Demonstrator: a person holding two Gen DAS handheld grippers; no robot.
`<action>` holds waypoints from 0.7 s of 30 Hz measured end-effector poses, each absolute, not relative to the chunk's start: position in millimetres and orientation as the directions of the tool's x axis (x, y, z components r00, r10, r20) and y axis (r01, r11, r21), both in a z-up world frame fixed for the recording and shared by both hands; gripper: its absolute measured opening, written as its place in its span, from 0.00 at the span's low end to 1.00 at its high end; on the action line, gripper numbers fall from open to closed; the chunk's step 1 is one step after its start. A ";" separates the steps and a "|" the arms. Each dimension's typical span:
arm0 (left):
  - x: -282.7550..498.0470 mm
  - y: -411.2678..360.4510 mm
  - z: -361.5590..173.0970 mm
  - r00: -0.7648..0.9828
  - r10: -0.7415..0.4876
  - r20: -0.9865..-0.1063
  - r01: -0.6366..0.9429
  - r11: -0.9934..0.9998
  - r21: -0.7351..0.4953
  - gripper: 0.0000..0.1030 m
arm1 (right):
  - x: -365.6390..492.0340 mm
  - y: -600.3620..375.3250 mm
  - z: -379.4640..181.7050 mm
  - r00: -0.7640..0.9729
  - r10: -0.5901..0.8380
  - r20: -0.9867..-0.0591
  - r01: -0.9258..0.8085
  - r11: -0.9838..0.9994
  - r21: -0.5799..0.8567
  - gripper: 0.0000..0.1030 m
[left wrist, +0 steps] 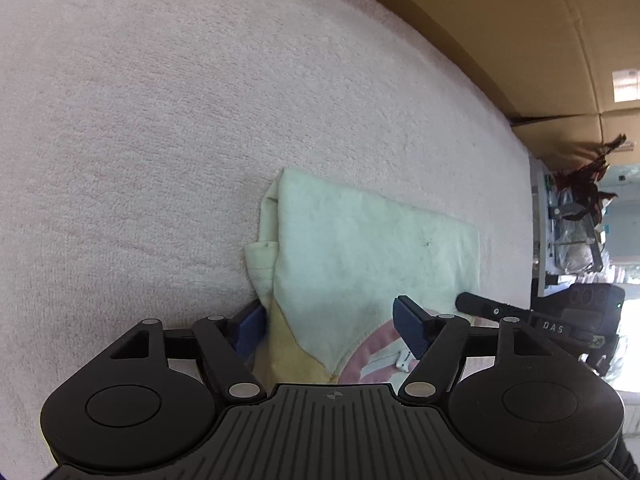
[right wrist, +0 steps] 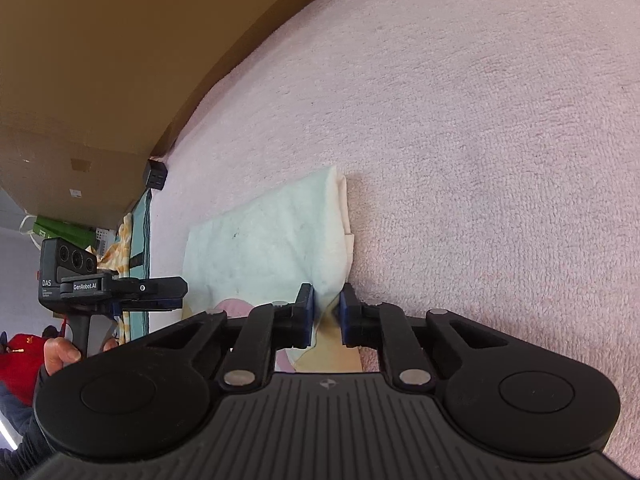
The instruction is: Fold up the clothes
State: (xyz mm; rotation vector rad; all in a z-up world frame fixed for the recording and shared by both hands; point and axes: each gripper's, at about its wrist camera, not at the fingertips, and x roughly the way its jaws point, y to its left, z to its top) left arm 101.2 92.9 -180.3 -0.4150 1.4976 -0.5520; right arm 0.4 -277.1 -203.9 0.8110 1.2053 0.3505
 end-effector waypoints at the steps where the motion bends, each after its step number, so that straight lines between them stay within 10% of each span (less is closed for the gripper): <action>1: 99.3 98.1 -179.6 -0.010 -0.565 -0.825 0.102 0.820 -0.563 0.72 | -0.2 -276.4 -203.4 0.351 0.635 -0.688 0.168 0.681 0.713 0.12; 6: 99.6 106.9 -180.6 -0.003 -0.494 -0.870 0.104 0.865 -0.491 0.15 | 2.0 -269.0 -200.4 0.354 0.623 -0.698 0.154 0.697 0.701 0.10; 21: 93.7 99.0 -154.8 0.077 -0.490 -0.868 0.179 0.863 -0.472 0.07 | 0.1 -256.0 -179.3 0.389 0.573 -0.721 0.080 0.759 0.646 0.09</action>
